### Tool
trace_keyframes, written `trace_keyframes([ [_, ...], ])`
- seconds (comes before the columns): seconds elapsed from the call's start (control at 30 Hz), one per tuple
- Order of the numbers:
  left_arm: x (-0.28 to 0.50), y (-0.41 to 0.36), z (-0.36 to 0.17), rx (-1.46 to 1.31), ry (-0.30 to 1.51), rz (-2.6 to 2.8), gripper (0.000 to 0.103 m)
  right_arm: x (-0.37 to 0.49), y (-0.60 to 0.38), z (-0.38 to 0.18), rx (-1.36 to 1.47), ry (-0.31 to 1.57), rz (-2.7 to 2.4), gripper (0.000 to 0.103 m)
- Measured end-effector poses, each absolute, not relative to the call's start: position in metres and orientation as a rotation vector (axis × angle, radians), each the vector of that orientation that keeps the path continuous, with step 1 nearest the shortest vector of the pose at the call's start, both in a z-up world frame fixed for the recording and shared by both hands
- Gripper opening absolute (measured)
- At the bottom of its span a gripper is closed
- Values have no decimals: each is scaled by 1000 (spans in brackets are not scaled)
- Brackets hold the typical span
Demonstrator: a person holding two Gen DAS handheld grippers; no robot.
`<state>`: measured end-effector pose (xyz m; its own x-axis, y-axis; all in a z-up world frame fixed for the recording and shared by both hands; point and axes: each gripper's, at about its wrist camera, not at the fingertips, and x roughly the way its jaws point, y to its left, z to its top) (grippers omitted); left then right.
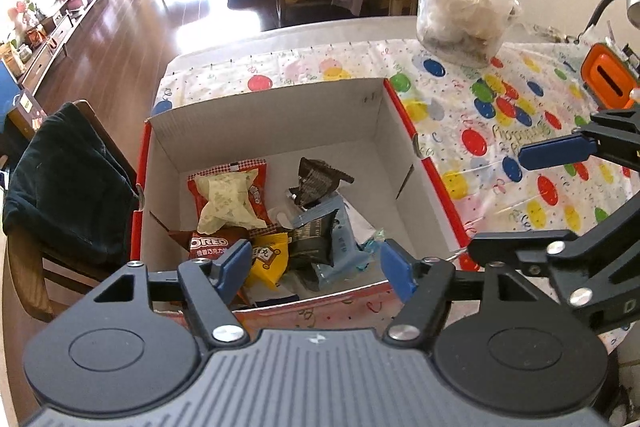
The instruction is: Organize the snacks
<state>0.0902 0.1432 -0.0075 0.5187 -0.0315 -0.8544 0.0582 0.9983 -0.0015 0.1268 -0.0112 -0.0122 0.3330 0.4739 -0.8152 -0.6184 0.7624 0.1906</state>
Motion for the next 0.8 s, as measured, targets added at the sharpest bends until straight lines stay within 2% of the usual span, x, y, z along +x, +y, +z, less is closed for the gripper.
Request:
trace_keyframes([
  [0.07,86,142,-5,21,1010,-45,73,125,-19,-9,-136,993,713,97],
  [0.23,76,137,1,12,979,-26,79,121,-36,-3,-57,978,694,102],
  [0.37,70,133,2,-13,960,-19,82,115,-50,-2,-12,965,664,103],
  [0.47,63,128,3,-7,932,-12,89,111,-61,-4,25,971,652,103],
  [0.57,59,124,1,-20,923,-15,91,107,-70,-6,59,965,637,103],
  [0.67,54,119,0,-21,909,-8,93,100,-77,-8,85,928,621,103],
  [0.73,51,117,0,-20,894,-4,101,95,-81,-8,109,893,607,103],
  [0.8,49,115,0,-21,883,4,102,91,-84,-9,129,864,592,103],
])
